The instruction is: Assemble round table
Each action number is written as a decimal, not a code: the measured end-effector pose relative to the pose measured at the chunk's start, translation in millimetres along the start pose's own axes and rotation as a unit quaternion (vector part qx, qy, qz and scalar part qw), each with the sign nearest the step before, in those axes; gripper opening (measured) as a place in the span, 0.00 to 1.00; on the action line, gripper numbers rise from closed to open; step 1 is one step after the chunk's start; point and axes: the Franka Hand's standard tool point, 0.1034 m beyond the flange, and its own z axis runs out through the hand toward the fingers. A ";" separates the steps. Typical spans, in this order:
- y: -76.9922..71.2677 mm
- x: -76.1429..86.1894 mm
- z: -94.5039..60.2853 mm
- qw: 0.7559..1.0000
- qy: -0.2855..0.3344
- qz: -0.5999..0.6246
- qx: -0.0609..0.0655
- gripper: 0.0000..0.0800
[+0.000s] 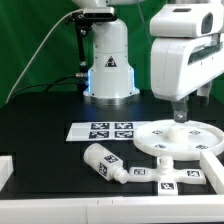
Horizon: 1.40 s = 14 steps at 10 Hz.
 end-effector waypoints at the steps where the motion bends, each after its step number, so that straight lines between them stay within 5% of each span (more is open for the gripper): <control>1: 0.1 0.3 -0.3 1.000 0.000 0.000 0.000 0.81; 5: -0.1 -0.9 0.9 1.000 0.000 0.000 0.000 0.81; 6: 1.5 -6.7 9.5 1.000 0.013 0.000 -0.011 0.81; 8: 6.3 -46.2 33.7 1.000 0.014 -0.014 -0.015 0.81; 10: 30.7 -87.5 49.2 0.999 0.013 -0.043 -0.016 0.81; 14: 36.7 -93.0 52.0 0.999 0.012 -0.036 -0.016 0.81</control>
Offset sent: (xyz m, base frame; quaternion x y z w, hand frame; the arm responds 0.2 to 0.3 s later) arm 0.0000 0.0000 0.0000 0.0000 0.0000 0.0000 1.0000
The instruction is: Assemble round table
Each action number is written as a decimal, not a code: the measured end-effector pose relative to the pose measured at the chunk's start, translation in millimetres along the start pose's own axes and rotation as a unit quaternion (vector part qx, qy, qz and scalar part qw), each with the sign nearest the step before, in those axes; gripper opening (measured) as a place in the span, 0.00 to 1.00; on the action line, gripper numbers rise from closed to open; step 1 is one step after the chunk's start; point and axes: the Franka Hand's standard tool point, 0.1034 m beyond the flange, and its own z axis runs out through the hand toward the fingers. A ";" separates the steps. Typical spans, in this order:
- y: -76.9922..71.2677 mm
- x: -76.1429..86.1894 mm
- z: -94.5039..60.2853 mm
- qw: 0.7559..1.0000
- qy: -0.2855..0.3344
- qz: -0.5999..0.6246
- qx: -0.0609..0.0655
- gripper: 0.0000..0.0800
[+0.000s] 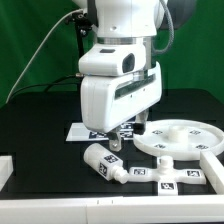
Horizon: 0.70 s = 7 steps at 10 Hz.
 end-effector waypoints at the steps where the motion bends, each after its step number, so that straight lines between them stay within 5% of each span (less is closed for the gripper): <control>1: -0.1 -5.3 5.3 1.000 0.001 0.006 -0.001 0.81; 4: -2.3 -44.6 46.2 0.999 -0.014 0.038 0.005 0.81; 6: -5.9 -48.2 59.1 0.999 -0.015 0.039 0.010 0.81; 7: -5.5 -47.9 58.7 0.999 -0.015 0.039 0.009 0.66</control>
Offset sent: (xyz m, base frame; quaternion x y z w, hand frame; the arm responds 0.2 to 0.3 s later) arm -0.0217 -0.0420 -0.0495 -0.0141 0.0004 0.0921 0.9957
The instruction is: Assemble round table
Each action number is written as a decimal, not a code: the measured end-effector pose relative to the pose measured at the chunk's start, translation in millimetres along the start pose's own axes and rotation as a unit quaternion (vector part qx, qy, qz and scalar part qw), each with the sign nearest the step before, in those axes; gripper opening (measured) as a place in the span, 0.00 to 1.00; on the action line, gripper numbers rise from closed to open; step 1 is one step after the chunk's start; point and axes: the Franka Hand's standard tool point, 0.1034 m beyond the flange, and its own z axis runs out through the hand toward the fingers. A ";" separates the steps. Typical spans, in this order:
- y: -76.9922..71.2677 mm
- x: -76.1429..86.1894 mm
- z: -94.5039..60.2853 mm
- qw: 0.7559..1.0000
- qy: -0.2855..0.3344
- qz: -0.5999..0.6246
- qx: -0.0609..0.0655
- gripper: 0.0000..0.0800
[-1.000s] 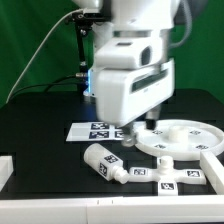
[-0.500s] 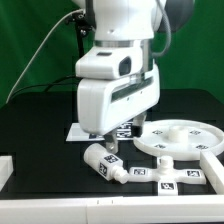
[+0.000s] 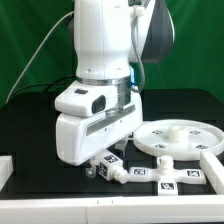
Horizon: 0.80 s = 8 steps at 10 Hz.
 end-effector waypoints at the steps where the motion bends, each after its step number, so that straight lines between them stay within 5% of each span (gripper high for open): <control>1: -0.2 0.0 0.2 1.000 0.000 0.000 0.000 0.66; 2: 0.0 0.1 0.0 1.000 0.000 0.000 0.000 0.50; 5: 0.8 -1.5 -1.8 1.000 0.000 -0.020 -0.002 0.50; 8: -14.1 -35.3 -40.8 0.995 0.011 -0.098 -0.028 0.50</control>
Offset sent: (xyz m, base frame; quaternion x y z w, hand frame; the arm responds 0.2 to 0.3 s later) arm 0.0000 0.0000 0.0000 0.0000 0.0000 0.0000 1.0000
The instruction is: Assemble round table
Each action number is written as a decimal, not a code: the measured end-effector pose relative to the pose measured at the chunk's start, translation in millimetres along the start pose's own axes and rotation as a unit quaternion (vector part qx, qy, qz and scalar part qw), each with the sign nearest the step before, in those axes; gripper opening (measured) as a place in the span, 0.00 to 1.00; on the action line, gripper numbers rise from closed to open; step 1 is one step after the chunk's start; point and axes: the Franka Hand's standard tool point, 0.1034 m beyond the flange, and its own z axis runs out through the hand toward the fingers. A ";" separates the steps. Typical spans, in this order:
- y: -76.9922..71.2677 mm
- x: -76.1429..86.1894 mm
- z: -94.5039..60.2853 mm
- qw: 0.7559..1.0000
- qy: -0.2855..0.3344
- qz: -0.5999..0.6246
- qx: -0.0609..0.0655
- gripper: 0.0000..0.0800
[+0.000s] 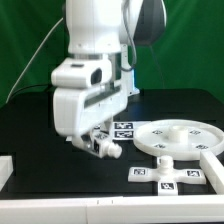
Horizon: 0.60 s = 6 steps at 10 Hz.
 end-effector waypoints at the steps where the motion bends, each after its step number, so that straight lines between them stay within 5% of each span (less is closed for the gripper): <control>1: -5.0 -17.9 -6.9 1.000 0.003 -0.013 -0.010 0.50; 4: -5.5 -18.8 -3.6 1.000 0.001 -0.010 -0.006 0.50; 6: -9.0 -49.8 1.8 0.986 -0.005 -0.168 0.004 0.50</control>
Offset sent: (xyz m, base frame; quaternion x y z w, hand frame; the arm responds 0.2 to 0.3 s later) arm 0.0000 0.0000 0.0000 0.0000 0.0000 0.0000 1.0000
